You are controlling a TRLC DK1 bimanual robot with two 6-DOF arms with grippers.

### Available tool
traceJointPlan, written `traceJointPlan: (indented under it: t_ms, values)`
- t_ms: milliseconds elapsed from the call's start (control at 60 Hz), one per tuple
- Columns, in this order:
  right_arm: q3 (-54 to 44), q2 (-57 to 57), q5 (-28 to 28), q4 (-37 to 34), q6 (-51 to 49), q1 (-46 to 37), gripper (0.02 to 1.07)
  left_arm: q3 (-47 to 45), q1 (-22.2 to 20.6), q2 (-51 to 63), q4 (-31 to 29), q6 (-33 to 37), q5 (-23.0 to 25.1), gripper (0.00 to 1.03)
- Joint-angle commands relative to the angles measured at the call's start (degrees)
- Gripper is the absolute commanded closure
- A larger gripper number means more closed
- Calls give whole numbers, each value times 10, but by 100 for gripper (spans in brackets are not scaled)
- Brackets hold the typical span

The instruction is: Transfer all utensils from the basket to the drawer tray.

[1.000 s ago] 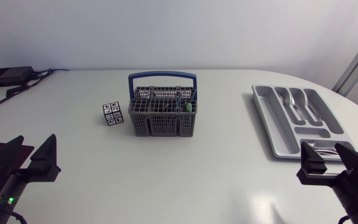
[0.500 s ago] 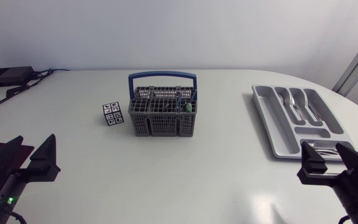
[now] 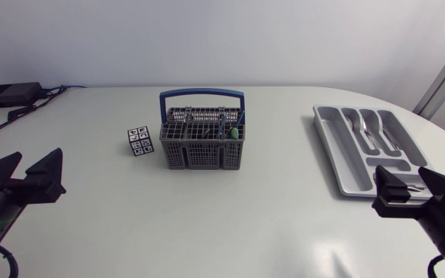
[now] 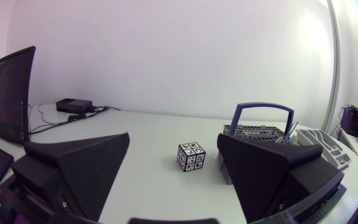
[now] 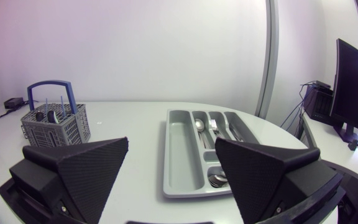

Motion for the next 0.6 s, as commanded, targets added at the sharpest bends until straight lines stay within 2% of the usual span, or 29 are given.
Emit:
traceJointPlan:
  t_ms: [0,83,167,233,300,383,467,533,583]
  values:
    - [28,43,8,14,3,12,6,33,-5,48,12,-18,-6,5]
    - [49,83,18,15,4,27,6,59,-14,96,13,-16,-18,5]
    - [66,115,33,11,4,43,6,87,-49,147,8,-12,-54,7]
    - [78,138,40,7,4,52,6,113,-89,193,-10,-1,-97,8]
    - [97,169,54,-10,3,69,6,156,-172,267,-37,40,-152,8]
    - [128,213,65,-51,-7,90,6,205,-233,336,-70,93,-203,7]
    - [154,256,65,-77,-20,100,6,245,-242,387,-97,133,-203,7]
    - [171,288,63,-95,-37,104,6,270,-278,419,-107,142,-203,7]
    - [179,303,55,-101,-55,107,7,285,-288,443,-109,142,-203,7]
